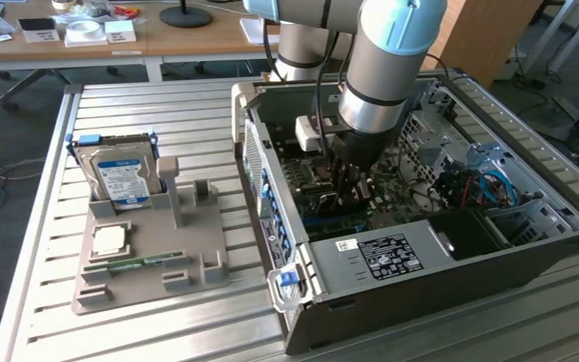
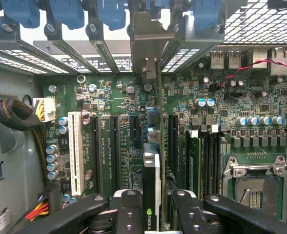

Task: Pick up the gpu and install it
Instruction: 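Insert the gpu into the slot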

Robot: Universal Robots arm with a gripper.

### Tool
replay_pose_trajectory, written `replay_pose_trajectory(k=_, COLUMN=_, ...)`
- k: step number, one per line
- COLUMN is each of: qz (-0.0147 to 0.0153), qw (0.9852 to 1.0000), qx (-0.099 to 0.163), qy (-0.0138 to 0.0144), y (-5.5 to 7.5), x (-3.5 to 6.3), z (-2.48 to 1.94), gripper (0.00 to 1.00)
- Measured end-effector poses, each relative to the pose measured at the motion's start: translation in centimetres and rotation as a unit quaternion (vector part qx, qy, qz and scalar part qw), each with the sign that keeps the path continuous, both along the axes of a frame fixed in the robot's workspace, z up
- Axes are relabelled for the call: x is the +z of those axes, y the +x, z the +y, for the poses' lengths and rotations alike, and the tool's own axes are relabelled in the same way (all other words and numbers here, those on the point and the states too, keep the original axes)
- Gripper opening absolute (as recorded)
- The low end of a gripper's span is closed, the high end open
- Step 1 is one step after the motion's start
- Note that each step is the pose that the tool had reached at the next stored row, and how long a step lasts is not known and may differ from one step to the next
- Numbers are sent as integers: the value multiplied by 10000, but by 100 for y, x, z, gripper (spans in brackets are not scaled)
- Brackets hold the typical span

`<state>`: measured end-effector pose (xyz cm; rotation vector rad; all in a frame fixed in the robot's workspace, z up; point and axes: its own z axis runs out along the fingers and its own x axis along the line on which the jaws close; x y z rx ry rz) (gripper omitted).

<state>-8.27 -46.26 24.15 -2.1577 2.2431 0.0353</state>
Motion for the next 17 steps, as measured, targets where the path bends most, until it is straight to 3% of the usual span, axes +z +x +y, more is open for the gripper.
replay_pose_trajectory(k=5, qz=-2, qw=10000, qx=-1, qy=9, y=0, x=-5, z=3, gripper=28)
replay_pose_trajectory(k=7, qz=-1, qw=10000, qx=-1, qy=3, y=0, x=-3, z=1, gripper=40)
replay_pose_trajectory(k=9, qz=0, qw=10000, qx=-1, qy=1, y=0, x=-1, z=0, gripper=40)
replay_pose_trajectory(k=10, qz=0, qw=10000, qx=-1, qy=0, y=0, x=0, z=0, gripper=46)
replay_pose_trajectory(k=17, qz=1, qw=10000, qx=-3, qy=-1, y=0, x=12, z=2, gripper=46)
